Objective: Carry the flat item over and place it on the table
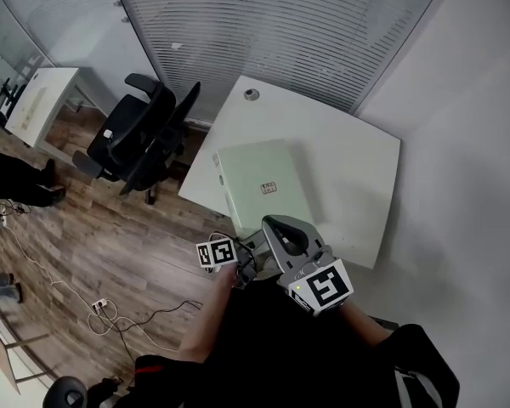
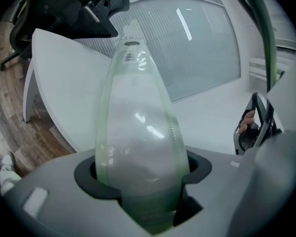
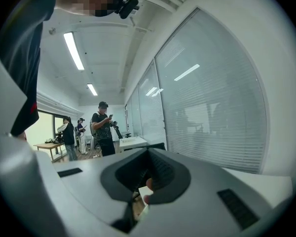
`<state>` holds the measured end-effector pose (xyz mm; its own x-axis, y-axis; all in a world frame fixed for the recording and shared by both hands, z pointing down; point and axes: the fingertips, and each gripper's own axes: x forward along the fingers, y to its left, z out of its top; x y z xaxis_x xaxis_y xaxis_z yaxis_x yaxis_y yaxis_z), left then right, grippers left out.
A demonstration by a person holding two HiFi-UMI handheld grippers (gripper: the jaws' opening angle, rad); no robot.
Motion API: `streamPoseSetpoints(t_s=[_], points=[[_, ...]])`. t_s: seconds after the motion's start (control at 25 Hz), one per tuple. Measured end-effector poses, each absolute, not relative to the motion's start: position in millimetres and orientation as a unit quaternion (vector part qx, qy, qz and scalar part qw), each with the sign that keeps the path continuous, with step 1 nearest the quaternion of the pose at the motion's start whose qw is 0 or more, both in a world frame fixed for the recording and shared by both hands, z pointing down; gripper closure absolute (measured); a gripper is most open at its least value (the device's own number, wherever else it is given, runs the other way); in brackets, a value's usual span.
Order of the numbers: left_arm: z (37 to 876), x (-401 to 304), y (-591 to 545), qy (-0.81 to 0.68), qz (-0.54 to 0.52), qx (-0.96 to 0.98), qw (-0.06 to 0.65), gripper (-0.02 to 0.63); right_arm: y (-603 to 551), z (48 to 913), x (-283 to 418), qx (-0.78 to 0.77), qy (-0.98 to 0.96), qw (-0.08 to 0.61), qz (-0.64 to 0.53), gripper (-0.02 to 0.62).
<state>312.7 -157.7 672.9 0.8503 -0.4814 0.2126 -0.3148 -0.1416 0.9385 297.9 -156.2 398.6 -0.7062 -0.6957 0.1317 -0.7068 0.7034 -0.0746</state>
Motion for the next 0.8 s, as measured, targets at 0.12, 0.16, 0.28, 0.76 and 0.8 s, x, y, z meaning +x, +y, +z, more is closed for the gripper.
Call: streamPoseSetpoints(t_s=[0.12,0.16,0.28,0.76,0.8], points=[[682,315,-165,-0.278,-0.077,0.741,0.607,0.287,-160,401,300,0.368,-0.926,0.05,0.062,0.595],[686,315,-168,-0.281,-0.08,0.738,0.609,0.287,-162,402,300,0.364,-0.928,0.051,0.063,0.595],[696,316,-177,-0.292,-0.084,0.729,0.614,0.287,-167,407,302,0.354,-0.931,0.053,0.065,0.595],[726,337,-187,-0.289,-0.066,0.716,0.633,0.287,-188,422,319,0.348,-0.933,0.055,0.072,0.595],[727,339,-187,-0.287,-0.058,0.718,0.632,0.287,-189,422,321,0.349,-0.933,0.055,0.073,0.595]])
